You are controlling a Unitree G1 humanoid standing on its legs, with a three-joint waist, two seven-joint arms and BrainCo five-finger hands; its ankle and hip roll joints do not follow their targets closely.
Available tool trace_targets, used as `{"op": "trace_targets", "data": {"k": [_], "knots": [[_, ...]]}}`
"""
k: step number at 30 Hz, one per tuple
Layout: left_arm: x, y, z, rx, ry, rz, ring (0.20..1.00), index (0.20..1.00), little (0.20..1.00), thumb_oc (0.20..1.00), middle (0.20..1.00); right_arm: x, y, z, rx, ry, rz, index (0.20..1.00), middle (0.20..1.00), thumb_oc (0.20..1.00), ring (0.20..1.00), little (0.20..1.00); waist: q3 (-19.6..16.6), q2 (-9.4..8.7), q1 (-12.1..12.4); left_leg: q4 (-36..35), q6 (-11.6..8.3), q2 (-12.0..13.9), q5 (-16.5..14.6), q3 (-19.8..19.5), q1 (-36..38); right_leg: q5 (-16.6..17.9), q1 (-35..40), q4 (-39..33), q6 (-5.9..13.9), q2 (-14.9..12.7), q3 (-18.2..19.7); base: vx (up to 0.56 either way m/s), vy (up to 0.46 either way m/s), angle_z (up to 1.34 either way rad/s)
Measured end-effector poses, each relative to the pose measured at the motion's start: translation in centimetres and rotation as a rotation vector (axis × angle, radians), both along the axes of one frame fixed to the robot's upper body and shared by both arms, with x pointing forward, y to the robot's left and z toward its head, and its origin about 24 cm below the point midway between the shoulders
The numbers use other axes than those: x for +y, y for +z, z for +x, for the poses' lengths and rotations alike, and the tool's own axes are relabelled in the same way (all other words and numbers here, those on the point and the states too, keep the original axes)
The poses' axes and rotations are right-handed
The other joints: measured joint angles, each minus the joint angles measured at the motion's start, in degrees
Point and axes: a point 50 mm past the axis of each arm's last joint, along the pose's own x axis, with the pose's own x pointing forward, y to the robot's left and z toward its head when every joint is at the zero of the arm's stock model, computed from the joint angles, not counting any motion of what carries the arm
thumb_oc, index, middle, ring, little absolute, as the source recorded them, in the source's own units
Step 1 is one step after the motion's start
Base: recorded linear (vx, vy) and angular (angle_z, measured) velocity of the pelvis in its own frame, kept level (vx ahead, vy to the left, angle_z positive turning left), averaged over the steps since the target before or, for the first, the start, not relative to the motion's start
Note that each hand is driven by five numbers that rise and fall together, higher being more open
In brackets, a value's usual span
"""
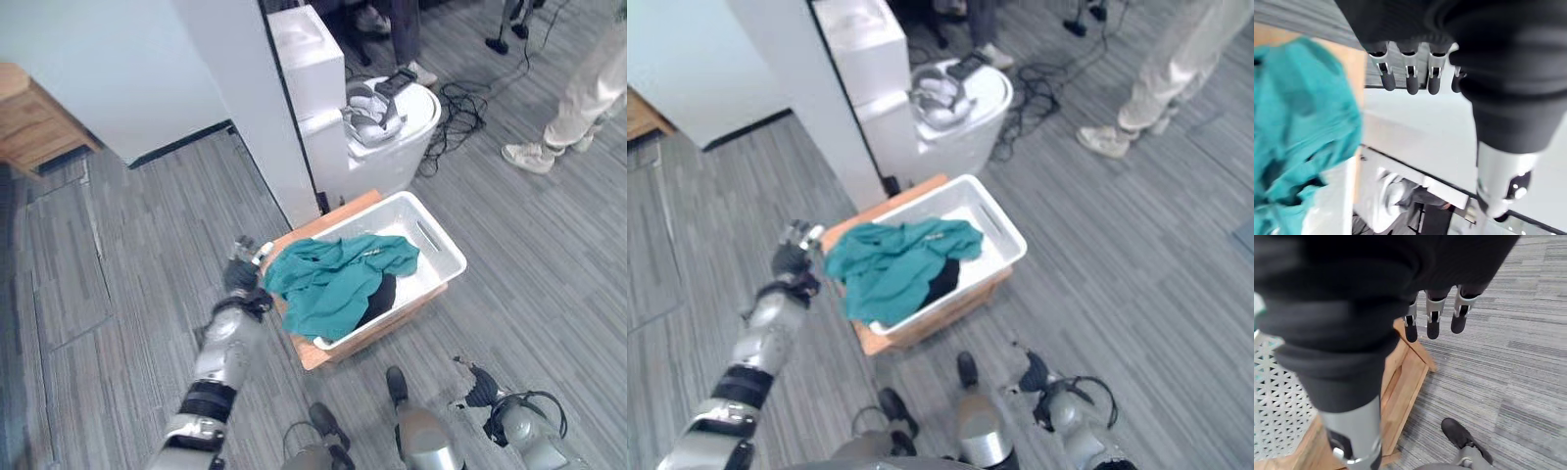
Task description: Tidy up the quilt and then pick up the clothes from the bed and put them into the laundry hamper.
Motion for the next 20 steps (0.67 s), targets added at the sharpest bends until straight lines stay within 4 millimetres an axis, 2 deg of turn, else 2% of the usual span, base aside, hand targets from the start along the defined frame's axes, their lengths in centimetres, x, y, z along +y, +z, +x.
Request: {"op": "trace_targets", "data": {"k": [2, 3, 4, 5, 6, 7, 8, 9, 10, 12, 13, 14, 15, 16, 17, 18, 20], "knots": [[0.6, 1.8, -0.5, -0.098, 0.008, 0.034, 1.0, 1.0, 1.0, 1.0, 1.0, -0.8, -1.4, -1.5, 0.074, -0.061, -0.011, 1.0, 1.0, 1.0, 1.0, 1.0, -2.3, -0.16, 1.0, 0.0, 0.03, 0.1, 0.1, -0.3, 0.0, -0.1, 0.1, 0.0, -0.19, 0.1, -0.4, 0.02, 0.006, 0.15], [0.8, 2.0, -0.6, -0.118, 0.024, 0.031, 1.0, 1.0, 1.0, 1.0, 1.0, -0.8, -1.6, -2.0, 0.084, -0.065, -0.004, 1.0, 1.0, 1.0, 1.0, 1.0, -2.9, 0.06, 2.0, 0.0, -0.05, 0.0, 0.2, -0.6, 0.0, -0.1, 0.4, 0.0, -0.22, 0.0, -0.6, 0.04, 0.001, 0.16], [2.5, 1.2, -1.7, -0.102, 0.086, 0.031, 1.0, 1.0, 1.0, 1.0, 1.0, -0.5, -2.6, -2.2, 0.11, -0.135, 0.05, 1.0, 1.0, 1.0, 1.0, 1.0, -3.7, -0.66, 1.7, 0.0, -0.07, 0.1, 0.2, -1.3, 1.3, 0.1, 1.9, 0.3, -0.48, 0.1, -1.3, 0.05, 0.003, 0.14], [3.4, -0.1, -2.0, -0.051, 0.122, 0.033, 1.0, 1.0, 1.0, 1.0, 1.0, -0.5, -3.5, -2.9, 0.153, -0.185, 0.07, 1.0, 1.0, 1.0, 1.0, 1.0, -5.2, -1.09, 1.7, 0.0, -0.04, 0.3, 0.2, -1.4, 1.9, -0.2, 2.6, 0.2, -0.39, 0.3, -1.5, 0.03, 0.031, 0.13], [4.0, -1.2, -2.4, 0.0, 0.148, 0.034, 1.0, 1.0, 1.0, 1.0, 1.0, -0.5, -3.9, -3.7, 0.18, -0.205, 0.077, 1.0, 1.0, 1.0, 1.0, 1.0, -6.6, -1.21, 2.0, 0.0, -0.06, 0.4, 0.1, -1.6, 1.9, -0.4, 2.6, 0.0, -0.41, 0.3, -1.5, 0.02, 0.024, 0.11], [4.8, -2.8, -3.4, 0.065, 0.162, 0.054, 1.0, 1.0, 1.0, 1.0, 1.0, -0.4, -4.1, -3.8, 0.192, -0.211, 0.086, 1.0, 1.0, 1.0, 1.0, 1.0, -7.1, -1.37, 2.9, 0.0, -0.34, 0.4, -0.1, -1.8, 1.9, -0.5, 3.1, 0.0, -0.48, 0.3, -2.1, 0.0, 0.0, 0.0], [5.8, -4.5, -4.6, 0.143, 0.147, 0.093, 1.0, 1.0, 1.0, 1.0, 1.0, -0.5, -4.3, -4.0, 0.213, -0.224, 0.097, 1.0, 1.0, 1.0, 1.0, 1.0, -7.9, -1.77, 2.8, 0.0, -0.36, 0.5, -0.1, -1.5, 2.9, -0.6, 3.5, 0.0, -0.47, 0.5, -1.7, 0.0, 0.034, -0.02], [6.6, -6.8, -6.5, 0.266, 0.161, 0.098, 1.0, 1.0, 1.0, 1.0, 1.0, -0.7, -4.4, -4.4, 0.226, -0.231, 0.102, 1.0, 1.0, 1.0, 1.0, 1.0, -9.1, -2.0, 2.7, 0.0, -0.18, 0.6, -0.1, -1.6, 2.8, -0.8, 3.6, 0.0, -0.4, 0.5, -1.7, -0.03, 0.069, -0.03], [7.3, -11.9, -11.6, 0.497, 0.151, 0.1, 1.0, 1.0, 1.0, 1.0, 1.0, -0.8, -4.4, -4.5, 0.24, -0.231, 0.114, 1.0, 1.0, 1.0, 1.0, 1.0, -9.7, -2.82, 4.5, 0.0, -0.46, 0.6, -0.4, -1.8, 3.0, -1.2, 4.1, 0.0, -0.28, 0.5, -2.1, -0.03, 0.09, 0.06], [7.1, -16.5, -16.8, 0.77, 0.153, 0.088, 1.0, 1.0, 1.0, 1.0, 1.0, -1.0, -4.7, -4.8, 0.261, -0.245, 0.13, 1.0, 1.0, 1.0, 1.0, 1.0, -11.2, -3.18, 4.6, 0.0, -0.37, 0.5, -0.4, -1.9, 3.0, -1.3, 4.1, -0.1, -0.34, 0.4, -2.2, -0.02, 0.044, 0.1], [6.5, -19.5, -22.3, 1.006, 0.162, 0.064, 1.0, 1.0, 1.0, 1.0, 1.0, -0.6, -4.8, -4.8, 0.28, -0.23, 0.142, 1.0, 1.0, 1.0, 1.0, 1.0, -11.6, -4.18, 5.2, 0.0, -0.26, 0.5, -0.4, -2.4, 3.0, -1.4, 4.2, -0.1, -0.48, 0.4, -2.6, -0.01, 0.048, 0.18], [5.9, -20.7, -25.3, 1.133, 0.178, 0.03, 1.0, 1.0, 1.0, 1.0, 1.0, -0.3, -4.9, -4.7, 0.285, -0.216, 0.152, 1.0, 1.0, 1.0, 1.0, 1.0, -11.8, -4.88, 5.0, 0.0, -0.1, 0.4, -0.2, -2.9, 2.9, -1.5, 4.1, -0.1, -0.54, 0.4, -2.8, 0.0, 0.037, 0.28], [4.8, -21.5, -28.3, 1.237, 0.173, -0.013, 1.0, 1.0, 1.0, 1.0, 1.0, 0.1, -5.0, -4.6, 0.291, -0.209, 0.166, 1.0, 1.0, 1.0, 1.0, 1.0, -11.9, -5.67, 6.2, 0.0, -0.1, 0.4, -0.1, -3.3, 2.6, -1.8, 4.2, -0.1, -0.58, 0.3, -3.4, 0.0, 0.067, 0.22], [4.1, -22.0, -29.8, 1.287, 0.195, -0.06, 1.0, 1.0, 1.0, 1.0, 1.0, 0.3, -5.0, -4.6, 0.292, -0.206, 0.172, 1.0, 1.0, 1.0, 1.0, 1.0, -12.0, -6.15, 6.7, 0.0, -0.04, 0.4, 0.0, -3.3, 2.7, -1.7, 4.2, -0.1, -0.52, 0.3, -3.4, 0.01, 0.059, 0.21], [2.7, -22.4, -32.3, 1.368, 0.177, -0.115, 1.0, 1.0, 1.0, 1.0, 1.0, 0.6, -5.0, -4.3, 0.287, -0.205, 0.188, 1.0, 1.0, 1.0, 1.0, 1.0, -12.1, -6.56, 7.9, 0.0, -0.05, 0.3, 0.0, -3.6, 2.7, -2.0, 4.4, 0.0, -0.84, 0.2, -3.6, 0.02, 0.091, 0.1], [1.8, -22.6, -33.7, 1.413, 0.18, -0.153, 1.0, 1.0, 1.0, 1.0, 1.0, 0.9, -5.1, -4.0, 0.289, -0.219, 0.209, 1.0, 1.0, 1.0, 1.0, 1.0, -12.4, -6.97, 8.5, 0.0, -0.06, 0.2, 0.0, -3.9, 2.6, -2.0, 4.6, -0.1, -0.83, 0.1, -3.7, 0.03, 0.071, 0.15], [1.5, -22.7, -34.2, 1.439, 0.174, -0.157, 1.0, 1.0, 1.0, 1.0, 1.0, 1.0, -5.2, -3.9, 0.291, -0.221, 0.217, 1.0, 1.0, 1.0, 1.0, 1.0, -12.4, -6.82, 8.4, 0.0, -0.07, 0.2, -0.1, -4.1, 2.4, -2.0, 4.6, -0.1, -0.82, 0.1, -3.9, 0.02, 0.047, 0.07]]}}
